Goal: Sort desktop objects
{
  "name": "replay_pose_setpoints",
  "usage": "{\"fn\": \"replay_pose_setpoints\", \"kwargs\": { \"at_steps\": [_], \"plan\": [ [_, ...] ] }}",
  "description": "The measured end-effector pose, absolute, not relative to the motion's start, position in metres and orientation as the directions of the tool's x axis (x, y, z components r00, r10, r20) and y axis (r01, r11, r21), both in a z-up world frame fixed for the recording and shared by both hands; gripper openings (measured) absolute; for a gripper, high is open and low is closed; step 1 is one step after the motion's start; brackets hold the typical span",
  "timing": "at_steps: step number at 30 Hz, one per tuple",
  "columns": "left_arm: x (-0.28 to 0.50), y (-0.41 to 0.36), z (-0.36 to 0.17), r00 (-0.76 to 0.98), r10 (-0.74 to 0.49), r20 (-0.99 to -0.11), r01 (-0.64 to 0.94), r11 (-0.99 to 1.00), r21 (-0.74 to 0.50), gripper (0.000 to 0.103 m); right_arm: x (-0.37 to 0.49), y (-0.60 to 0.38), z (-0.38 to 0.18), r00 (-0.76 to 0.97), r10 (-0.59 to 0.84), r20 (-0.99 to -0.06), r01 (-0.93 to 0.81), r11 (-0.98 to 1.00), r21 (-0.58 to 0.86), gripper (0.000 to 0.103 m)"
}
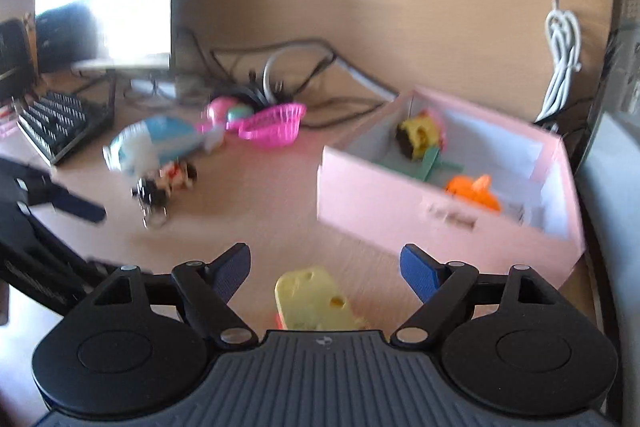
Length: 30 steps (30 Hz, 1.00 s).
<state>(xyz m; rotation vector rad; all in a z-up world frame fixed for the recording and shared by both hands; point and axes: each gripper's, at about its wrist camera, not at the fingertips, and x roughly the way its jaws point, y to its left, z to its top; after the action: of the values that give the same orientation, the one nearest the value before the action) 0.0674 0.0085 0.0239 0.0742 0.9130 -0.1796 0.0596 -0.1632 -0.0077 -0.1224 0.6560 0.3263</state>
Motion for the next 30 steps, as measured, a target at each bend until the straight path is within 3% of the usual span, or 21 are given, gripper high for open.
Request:
{"fn": "replay_pose_setpoints", "kwargs": {
  "at_steps": [3,5,8,13,19,24,30],
  "plan": [
    [0.071,0.011,0.026,0.615,-0.106,-0.781,0.172,0.985,0.002,0.103,0.061,-0.160,-0.014,0.712,0.270,-0.648,-0.347,0.938,0.010,0.061],
    [0.078,0.015,0.026,0.627,-0.088,-0.774,0.149,0.989,0.008,0.103,0.056,-0.159,-0.014,0.702,0.278,-0.656,-0.362,0.932,0.007,0.056],
    [0.094,0.020,0.027,0.633,-0.098,-0.768,0.130,0.991,-0.019,0.103,0.047,-0.160,-0.012,0.693,0.270,-0.669,-0.385,0.922,-0.027,0.056],
    [0.123,0.019,0.025,0.618,-0.121,-0.777,0.116,0.991,-0.062,0.103,0.034,-0.176,-0.012,0.731,0.131,-0.669,-0.308,0.939,-0.152,0.056],
    [0.119,0.000,0.034,0.566,-0.407,-0.717,0.341,0.907,-0.246,0.103,0.023,-0.206,0.001,0.761,0.102,-0.640,-0.192,0.979,-0.072,0.071],
    [0.118,0.000,0.028,0.656,-0.181,-0.733,0.269,0.963,0.003,0.103,0.018,-0.207,-0.001,0.766,0.095,-0.635,-0.171,0.983,-0.060,0.073],
    [0.141,0.010,0.017,0.649,-0.111,-0.753,0.182,0.983,0.011,0.102,0.019,-0.195,-0.004,0.758,0.134,-0.638,-0.214,0.976,-0.049,0.073]
  ]
}}
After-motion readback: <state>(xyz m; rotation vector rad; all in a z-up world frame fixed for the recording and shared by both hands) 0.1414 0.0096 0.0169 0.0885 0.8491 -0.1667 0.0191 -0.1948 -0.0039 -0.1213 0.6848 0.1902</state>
